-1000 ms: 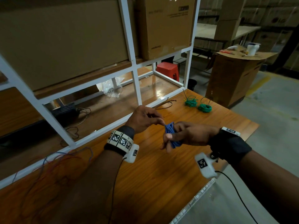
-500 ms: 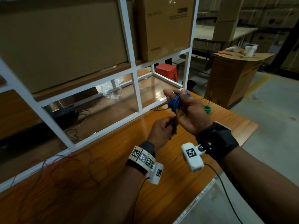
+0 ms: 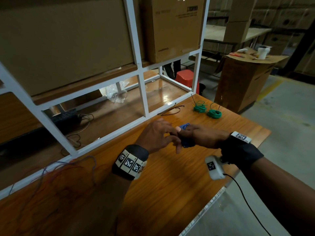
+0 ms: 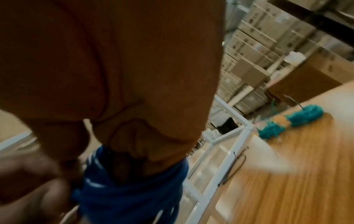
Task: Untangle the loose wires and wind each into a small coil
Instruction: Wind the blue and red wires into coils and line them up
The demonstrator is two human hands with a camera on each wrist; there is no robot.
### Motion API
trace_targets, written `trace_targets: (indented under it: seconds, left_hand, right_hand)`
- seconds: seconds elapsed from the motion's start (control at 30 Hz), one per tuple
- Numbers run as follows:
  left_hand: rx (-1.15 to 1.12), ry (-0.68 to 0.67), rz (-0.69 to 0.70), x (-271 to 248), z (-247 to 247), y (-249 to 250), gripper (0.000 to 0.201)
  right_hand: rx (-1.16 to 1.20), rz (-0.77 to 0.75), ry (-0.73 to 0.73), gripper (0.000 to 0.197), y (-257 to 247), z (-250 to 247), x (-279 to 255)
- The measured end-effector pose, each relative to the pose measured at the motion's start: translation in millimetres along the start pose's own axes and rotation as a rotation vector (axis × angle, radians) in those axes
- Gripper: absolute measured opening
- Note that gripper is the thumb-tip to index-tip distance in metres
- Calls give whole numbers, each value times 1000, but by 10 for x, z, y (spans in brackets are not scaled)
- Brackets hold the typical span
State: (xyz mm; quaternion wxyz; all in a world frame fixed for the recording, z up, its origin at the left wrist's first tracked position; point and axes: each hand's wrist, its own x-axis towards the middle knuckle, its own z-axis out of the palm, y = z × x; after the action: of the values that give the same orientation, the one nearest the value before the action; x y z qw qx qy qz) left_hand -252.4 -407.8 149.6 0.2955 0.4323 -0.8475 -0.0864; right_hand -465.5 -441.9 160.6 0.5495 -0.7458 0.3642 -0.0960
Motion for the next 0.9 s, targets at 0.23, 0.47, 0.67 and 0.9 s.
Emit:
trace_targets:
  seconds: [0.23,0.47,0.67,0.9]
  left_hand:
    - [-304,157,-82,-57,19,-3,45]
    - [-718,-64,-232,-110,119,-5,35]
    - [-595,227,-380,-196,332,-74,22]
    - [-655,504,-543,-323,457,-63,23]
  right_hand:
    - [89,-132,-383,24,101,-41,-21]
    - [329,-72,-523,20,56,-142,-15]
    - [371,-81,-273,29,191,-188,136]
    - [76,-157,282,25,159,102,144]
